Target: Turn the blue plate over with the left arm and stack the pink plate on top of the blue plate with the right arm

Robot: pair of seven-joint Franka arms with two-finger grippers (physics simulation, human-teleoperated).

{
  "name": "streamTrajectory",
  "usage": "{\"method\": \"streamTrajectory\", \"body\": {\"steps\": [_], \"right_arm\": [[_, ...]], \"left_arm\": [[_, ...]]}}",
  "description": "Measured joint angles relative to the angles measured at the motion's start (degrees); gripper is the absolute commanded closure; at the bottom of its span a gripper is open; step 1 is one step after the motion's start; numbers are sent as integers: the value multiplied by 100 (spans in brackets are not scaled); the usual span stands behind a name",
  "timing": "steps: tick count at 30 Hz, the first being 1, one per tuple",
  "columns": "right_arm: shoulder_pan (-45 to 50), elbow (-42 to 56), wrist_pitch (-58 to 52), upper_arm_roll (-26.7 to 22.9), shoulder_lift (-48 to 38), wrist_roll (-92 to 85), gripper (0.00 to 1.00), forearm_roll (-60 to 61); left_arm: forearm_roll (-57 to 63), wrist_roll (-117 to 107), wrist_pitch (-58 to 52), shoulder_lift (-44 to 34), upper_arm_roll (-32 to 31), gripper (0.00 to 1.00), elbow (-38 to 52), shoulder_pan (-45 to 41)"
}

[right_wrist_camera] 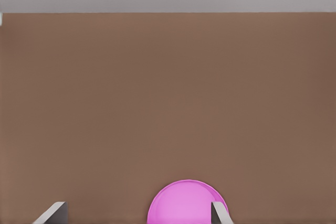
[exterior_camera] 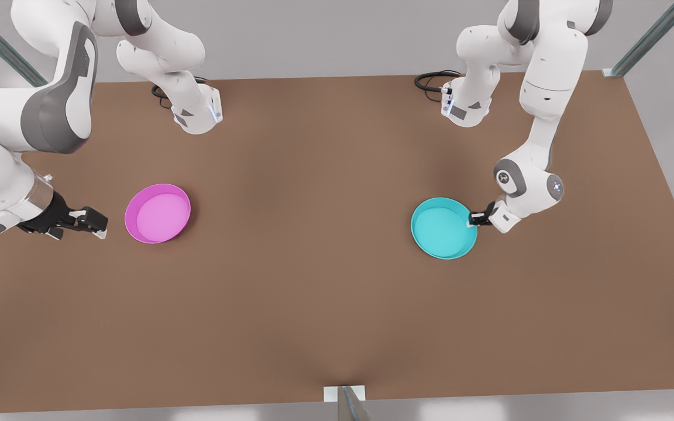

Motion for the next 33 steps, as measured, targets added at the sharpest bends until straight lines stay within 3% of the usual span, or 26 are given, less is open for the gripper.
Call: {"method": "streamTrajectory", "body": {"steps": [8,9,19,33], "right_arm": [[0,0,0,0,9,0,0,0],[0,0,0,0,9,0,0,0],[1,-4,0,0,26,-1,0,0],[0,0,0,0,53,0,0,0]], "left_arm": [[-451,39,68,135,-91,75,47,2],[-524,50,68,136,-91,79,48,3],[-602,35,61,154,-90,79,101,2],[231,-114,-411,-34,-77,79,462,-27]]}}
